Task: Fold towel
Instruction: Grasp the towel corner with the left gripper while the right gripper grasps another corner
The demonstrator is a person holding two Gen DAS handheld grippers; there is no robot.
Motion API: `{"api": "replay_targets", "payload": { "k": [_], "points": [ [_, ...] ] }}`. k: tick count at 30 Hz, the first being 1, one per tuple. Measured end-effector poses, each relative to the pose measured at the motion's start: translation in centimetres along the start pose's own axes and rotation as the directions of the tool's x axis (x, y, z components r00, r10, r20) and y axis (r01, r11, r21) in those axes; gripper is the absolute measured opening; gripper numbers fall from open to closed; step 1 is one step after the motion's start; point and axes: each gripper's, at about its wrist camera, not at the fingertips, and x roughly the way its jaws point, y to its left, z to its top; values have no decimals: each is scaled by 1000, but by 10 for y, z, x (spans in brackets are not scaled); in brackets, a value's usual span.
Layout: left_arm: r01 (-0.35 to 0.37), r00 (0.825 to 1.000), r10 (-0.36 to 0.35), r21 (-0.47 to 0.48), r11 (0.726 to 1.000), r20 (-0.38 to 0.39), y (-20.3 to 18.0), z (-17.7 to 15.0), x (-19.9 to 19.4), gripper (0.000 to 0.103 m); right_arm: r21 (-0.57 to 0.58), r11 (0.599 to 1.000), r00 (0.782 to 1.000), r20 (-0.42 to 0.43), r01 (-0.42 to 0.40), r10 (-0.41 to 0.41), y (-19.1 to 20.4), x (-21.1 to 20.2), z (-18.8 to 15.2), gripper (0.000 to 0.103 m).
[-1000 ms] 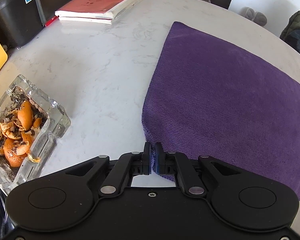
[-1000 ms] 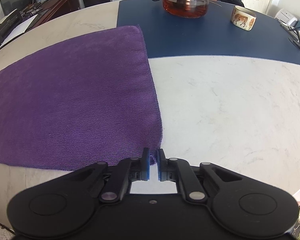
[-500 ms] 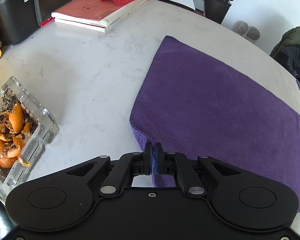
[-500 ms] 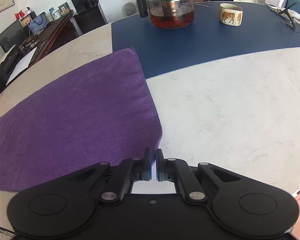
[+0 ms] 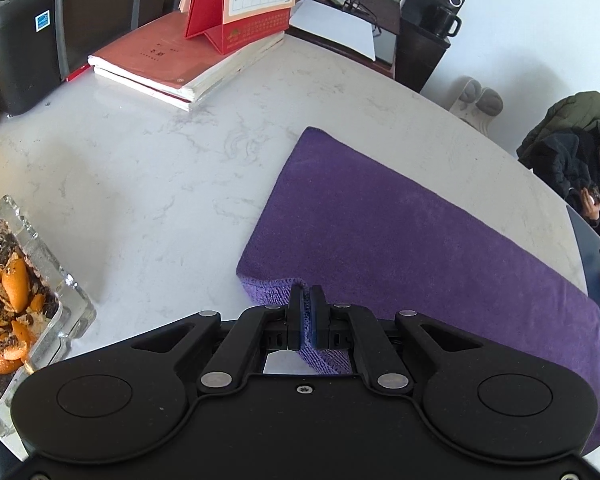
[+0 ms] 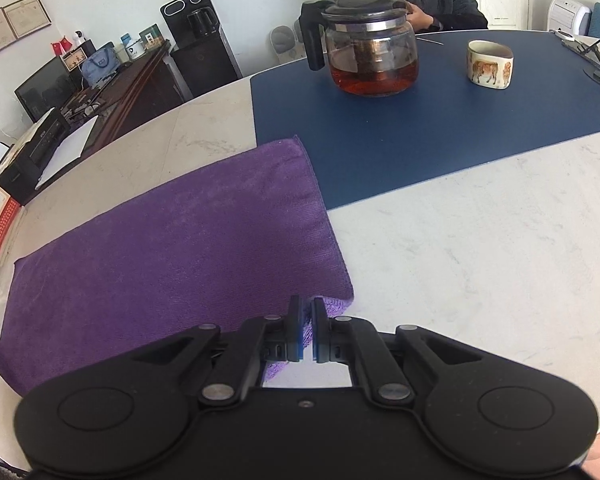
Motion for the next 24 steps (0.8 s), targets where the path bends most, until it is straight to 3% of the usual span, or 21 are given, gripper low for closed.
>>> {"api": "replay_targets", "payload": {
  "k": [16, 22, 24],
  "points": [
    [28, 1000, -28, 13, 1000, 12, -15, 54, 28, 2, 4, 1000, 998, 56, -12, 12, 5, 20, 51, 3],
    [26, 1000, -26, 9, 1000, -5, -14, 52, 30, 2, 39, 999, 999, -26, 33, -32, -6, 12, 32, 6],
    [24, 1000, -24, 0, 1000, -9, -12, 50, 29, 2, 79, 995, 996, -72, 56, -51, -14, 10, 16, 16]
  ]
}}
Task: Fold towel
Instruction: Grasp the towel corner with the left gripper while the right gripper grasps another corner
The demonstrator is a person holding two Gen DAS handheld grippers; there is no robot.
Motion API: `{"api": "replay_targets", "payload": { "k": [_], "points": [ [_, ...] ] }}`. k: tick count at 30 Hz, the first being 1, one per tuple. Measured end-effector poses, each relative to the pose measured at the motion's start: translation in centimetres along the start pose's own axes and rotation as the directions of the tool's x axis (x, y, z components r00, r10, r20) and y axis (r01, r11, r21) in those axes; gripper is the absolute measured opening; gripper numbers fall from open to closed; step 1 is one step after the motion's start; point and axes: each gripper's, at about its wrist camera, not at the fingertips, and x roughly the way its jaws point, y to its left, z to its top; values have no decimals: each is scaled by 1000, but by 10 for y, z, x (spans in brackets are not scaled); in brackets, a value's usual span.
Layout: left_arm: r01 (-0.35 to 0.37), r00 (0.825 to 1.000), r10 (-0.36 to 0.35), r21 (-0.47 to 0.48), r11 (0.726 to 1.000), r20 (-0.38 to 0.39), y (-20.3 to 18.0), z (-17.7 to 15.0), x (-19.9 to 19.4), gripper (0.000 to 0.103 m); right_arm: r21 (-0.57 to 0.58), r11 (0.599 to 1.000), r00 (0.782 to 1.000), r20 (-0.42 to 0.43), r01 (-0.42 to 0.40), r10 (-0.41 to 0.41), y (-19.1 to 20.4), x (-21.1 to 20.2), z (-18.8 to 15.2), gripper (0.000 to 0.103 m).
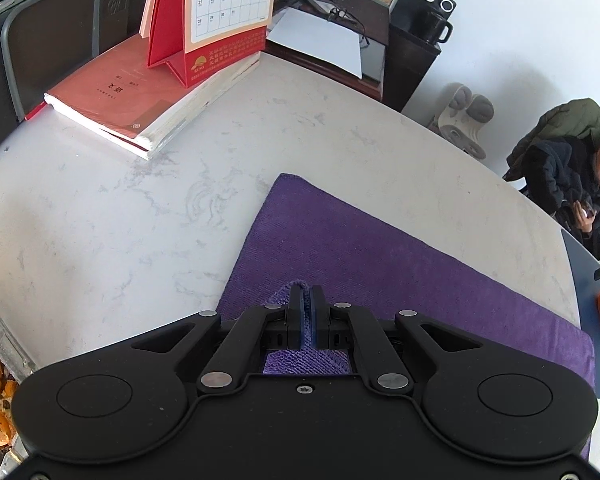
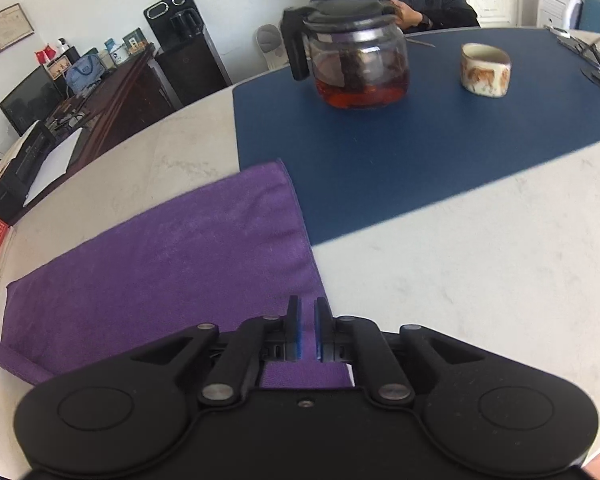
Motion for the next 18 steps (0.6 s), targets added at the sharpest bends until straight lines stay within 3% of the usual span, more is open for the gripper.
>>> {"api": "replay_targets", "payload": {
  "k": [1, 5, 10, 15, 18],
  "points": [
    [-2, 1000, 2, -4, 1000, -4, 2, 0, -1, 2, 28, 1000, 1000, -18, 8, -8, -5, 0, -8, 21],
    [-13, 1000, 13, -7, 1000, -17, 5, 0, -3, 2, 229, 973, 996, -79, -31, 50, -26, 0, -42, 24],
    [-16, 1000, 17, 13, 1000, -21, 2, 2, -5, 2, 451, 888, 988, -71, -92, 139, -45, -1, -75, 28],
    [-16, 1000, 17, 35, 999, -22, -1, 4, -5, 2, 523, 843, 984, -49, -121, 171, -49, 15, -79, 28],
    [-14, 1000, 15, 42, 999, -21, -3, 5, -6, 2, 520, 845, 985, -34, -128, 171, -46, 22, -72, 23]
  ]
}}
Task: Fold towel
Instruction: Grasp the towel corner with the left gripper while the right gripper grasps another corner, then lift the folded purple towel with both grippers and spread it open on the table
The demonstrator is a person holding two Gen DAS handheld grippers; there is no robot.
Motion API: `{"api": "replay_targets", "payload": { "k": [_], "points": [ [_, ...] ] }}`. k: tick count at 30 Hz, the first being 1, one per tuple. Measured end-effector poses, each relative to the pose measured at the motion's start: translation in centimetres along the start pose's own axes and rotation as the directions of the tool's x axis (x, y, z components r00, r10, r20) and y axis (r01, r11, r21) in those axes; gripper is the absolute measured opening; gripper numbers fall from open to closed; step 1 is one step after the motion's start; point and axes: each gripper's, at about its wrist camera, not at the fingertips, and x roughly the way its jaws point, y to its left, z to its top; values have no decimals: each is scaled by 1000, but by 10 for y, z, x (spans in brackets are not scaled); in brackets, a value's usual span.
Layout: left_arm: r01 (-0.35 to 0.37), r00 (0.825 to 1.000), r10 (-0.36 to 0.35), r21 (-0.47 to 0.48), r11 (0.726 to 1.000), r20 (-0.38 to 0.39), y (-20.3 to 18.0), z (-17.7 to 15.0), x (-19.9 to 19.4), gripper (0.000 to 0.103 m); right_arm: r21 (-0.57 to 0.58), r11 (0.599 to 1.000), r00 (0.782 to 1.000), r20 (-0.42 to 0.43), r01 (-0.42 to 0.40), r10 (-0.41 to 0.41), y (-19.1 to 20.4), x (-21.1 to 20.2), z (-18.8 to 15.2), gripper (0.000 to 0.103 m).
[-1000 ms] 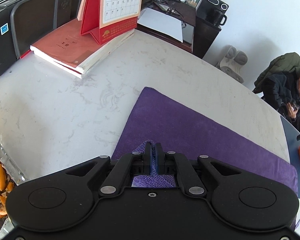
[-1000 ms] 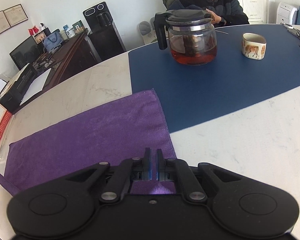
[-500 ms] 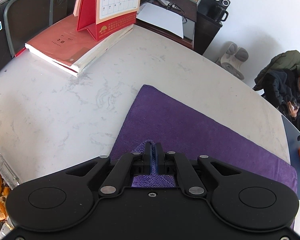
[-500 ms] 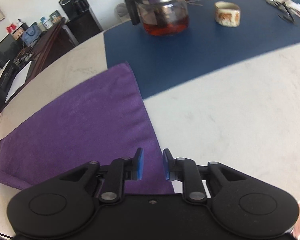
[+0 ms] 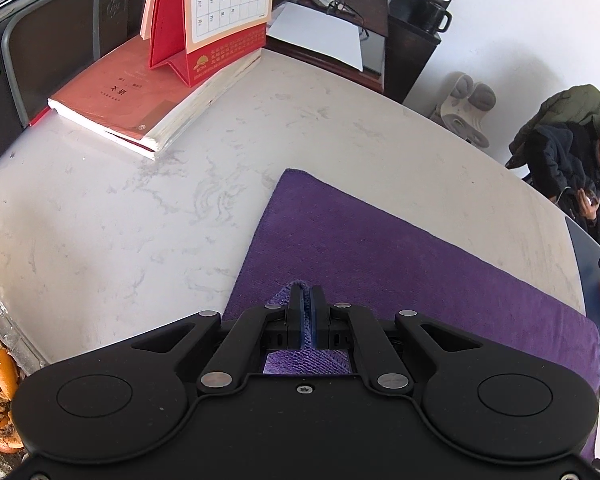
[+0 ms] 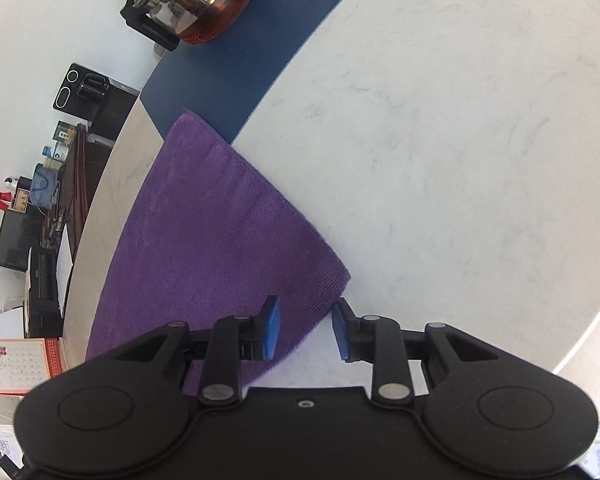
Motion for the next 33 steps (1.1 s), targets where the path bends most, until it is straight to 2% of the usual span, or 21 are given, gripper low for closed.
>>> {"api": "replay_targets", "payload": {
  "k": [4, 7, 18, 33],
  "points": [
    [1, 1000, -1, 5, 1000, -1, -1, 0, 1, 2, -27, 999, 999, 19, 29, -29, 5, 5, 2, 7],
    [2, 1000, -2, 6, 1000, -1, 0, 0, 0, 3, -27, 999, 999, 33, 24, -23, 4, 4, 1, 4],
    [17, 1000, -16, -17, 1000, 25, 4, 3, -7, 3, -61, 997, 995, 90, -44, 49, 24, -9, 13, 2],
    [46, 997, -44, -41, 998, 56, 3, 28, 2, 3, -183, 979, 984, 130, -94, 119, 82, 4, 71, 2]
  ]
}}
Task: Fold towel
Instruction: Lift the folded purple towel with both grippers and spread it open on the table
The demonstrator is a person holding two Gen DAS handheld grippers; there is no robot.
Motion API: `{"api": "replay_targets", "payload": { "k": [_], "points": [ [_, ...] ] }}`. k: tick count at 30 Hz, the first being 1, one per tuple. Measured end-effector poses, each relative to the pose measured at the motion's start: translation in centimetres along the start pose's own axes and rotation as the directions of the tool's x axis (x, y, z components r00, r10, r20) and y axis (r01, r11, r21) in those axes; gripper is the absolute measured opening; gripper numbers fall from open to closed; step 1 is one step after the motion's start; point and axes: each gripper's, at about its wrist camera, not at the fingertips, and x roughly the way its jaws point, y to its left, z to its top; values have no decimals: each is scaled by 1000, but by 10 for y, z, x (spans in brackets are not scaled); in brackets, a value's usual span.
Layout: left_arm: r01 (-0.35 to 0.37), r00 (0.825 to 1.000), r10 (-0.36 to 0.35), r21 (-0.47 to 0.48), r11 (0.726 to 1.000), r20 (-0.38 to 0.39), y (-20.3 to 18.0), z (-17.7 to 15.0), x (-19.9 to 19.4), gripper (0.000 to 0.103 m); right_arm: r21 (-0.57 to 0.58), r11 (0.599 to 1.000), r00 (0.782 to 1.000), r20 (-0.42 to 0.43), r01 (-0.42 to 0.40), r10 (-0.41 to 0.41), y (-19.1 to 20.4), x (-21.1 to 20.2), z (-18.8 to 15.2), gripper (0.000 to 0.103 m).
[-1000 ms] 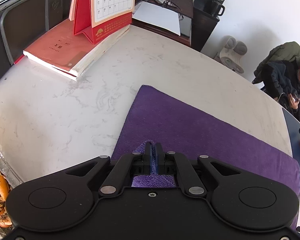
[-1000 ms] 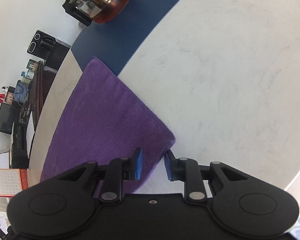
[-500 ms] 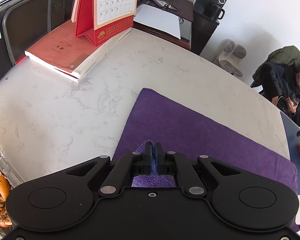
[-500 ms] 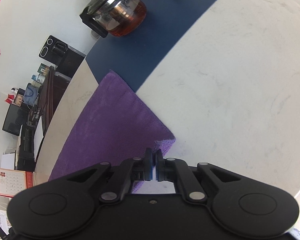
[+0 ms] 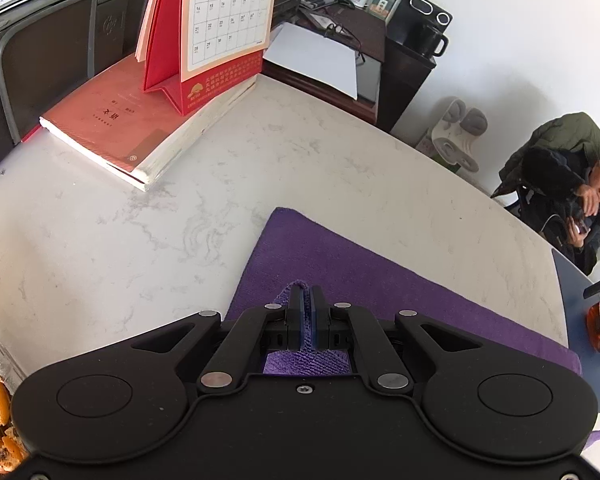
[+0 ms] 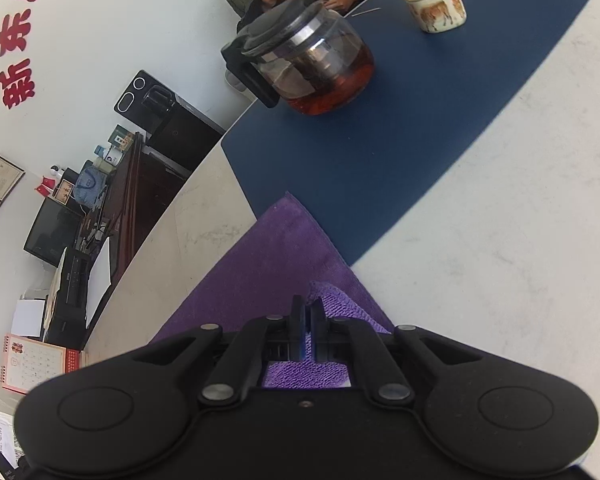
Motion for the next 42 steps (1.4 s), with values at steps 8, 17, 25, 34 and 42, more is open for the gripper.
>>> {"api": "replay_targets", "payload": {
  "k": [8, 17, 25, 34, 42],
  "points": [
    [-5, 1000, 5, -1, 1000, -2, -2, 19, 12, 3, -47, 999, 1000, -1, -14, 13, 22, 31, 30, 2],
    [-27, 999, 27, -15, 1000, -31, 2, 31, 29, 3, -71, 997, 1000, -24, -17, 16, 36, 65, 50, 2],
    [-51, 995, 48, -35, 998, -91, 5, 38, 60, 3, -73, 997, 998, -56, 10, -14, 37, 100, 62, 2],
    [-83, 985, 73, -59, 995, -155, 7, 48, 94, 3, -58, 996, 994, -82, 65, -70, 31, 138, 70, 7],
    [-98, 982, 86, -59, 993, -169, 8, 51, 101, 3, -64, 996, 995, -72, 67, -72, 32, 146, 73, 14]
  ]
}}
